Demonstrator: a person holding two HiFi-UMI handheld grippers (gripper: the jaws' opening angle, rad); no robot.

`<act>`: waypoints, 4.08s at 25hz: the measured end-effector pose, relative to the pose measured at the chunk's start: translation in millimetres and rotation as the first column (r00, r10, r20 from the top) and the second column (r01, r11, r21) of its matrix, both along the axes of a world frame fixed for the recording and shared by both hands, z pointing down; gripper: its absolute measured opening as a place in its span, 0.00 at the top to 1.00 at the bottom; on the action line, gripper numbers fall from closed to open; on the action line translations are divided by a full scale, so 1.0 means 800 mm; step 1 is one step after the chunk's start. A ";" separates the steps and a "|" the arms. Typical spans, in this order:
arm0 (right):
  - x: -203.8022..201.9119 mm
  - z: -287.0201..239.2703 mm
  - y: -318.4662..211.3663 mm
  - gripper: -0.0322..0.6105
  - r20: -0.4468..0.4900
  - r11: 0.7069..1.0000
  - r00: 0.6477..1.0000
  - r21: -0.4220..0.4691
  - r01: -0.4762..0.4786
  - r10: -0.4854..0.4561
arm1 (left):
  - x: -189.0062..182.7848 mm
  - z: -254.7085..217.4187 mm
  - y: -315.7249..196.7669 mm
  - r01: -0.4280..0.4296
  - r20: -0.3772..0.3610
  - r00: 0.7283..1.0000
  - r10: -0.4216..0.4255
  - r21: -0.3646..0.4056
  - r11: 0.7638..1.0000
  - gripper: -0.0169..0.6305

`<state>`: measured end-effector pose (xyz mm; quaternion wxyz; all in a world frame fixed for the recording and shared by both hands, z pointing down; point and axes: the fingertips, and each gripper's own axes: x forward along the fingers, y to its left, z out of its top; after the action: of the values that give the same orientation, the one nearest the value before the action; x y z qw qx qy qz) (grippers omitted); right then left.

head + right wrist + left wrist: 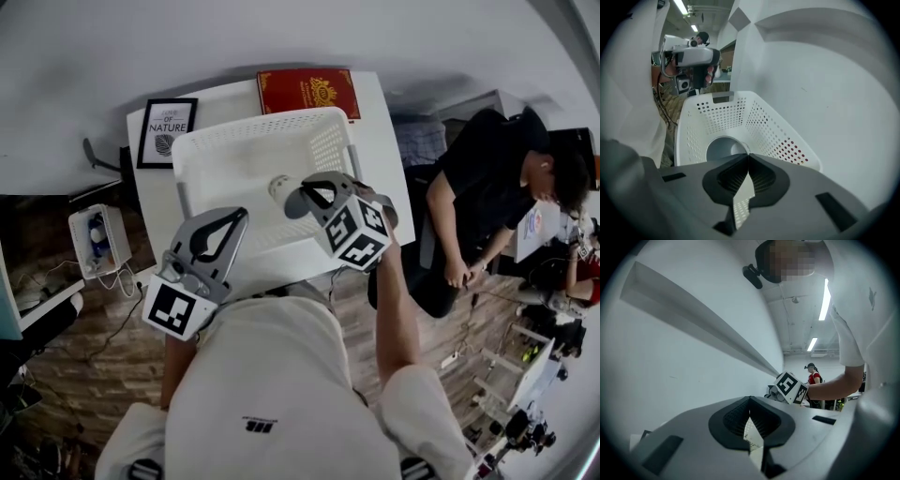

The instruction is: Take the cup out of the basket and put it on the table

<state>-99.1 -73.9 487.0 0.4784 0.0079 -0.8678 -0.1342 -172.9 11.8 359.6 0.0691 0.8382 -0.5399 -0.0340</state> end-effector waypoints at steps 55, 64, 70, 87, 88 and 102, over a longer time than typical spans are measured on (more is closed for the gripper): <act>0.146 -0.116 0.002 0.92 0.617 0.954 0.732 -0.249 -0.167 0.289 | 0.148 -0.019 -0.043 -0.141 0.100 0.985 0.140 0.010 0.990 0.96; 0.182 -0.114 -0.022 0.92 0.631 0.943 0.702 -0.261 -0.209 0.330 | 0.182 -0.011 -0.070 -0.184 0.096 0.978 0.184 -0.014 0.983 0.96; 0.213 -0.113 -0.035 0.92 0.633 0.934 0.687 -0.261 -0.243 0.355 | 0.209 -0.009 -0.086 -0.221 0.094 0.970 0.222 -0.019 0.975 0.96; 0.279 -0.078 -0.064 0.92 0.620 0.890 0.640 -0.315 -0.329 0.455 | 0.256 0.005 -0.117 -0.279 0.096 0.955 0.282 -0.047 0.959 0.96; 0.283 -0.074 -0.065 0.92 0.618 0.886 0.635 -0.321 -0.333 0.463 | 0.259 0.005 -0.118 -0.281 0.097 0.954 0.285 -0.049 0.958 0.96; 0.309 0.001 -0.074 0.92 0.566 0.834 0.615 -0.421 -0.357 0.549 | 0.285 0.028 -0.129 -0.309 0.113 0.941 0.319 -0.093 0.946 0.96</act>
<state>148.3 -132.8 487.6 0.1502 0.2120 -0.9579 0.1222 55.2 -91.4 382.0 0.0701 0.9109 -0.4035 0.0506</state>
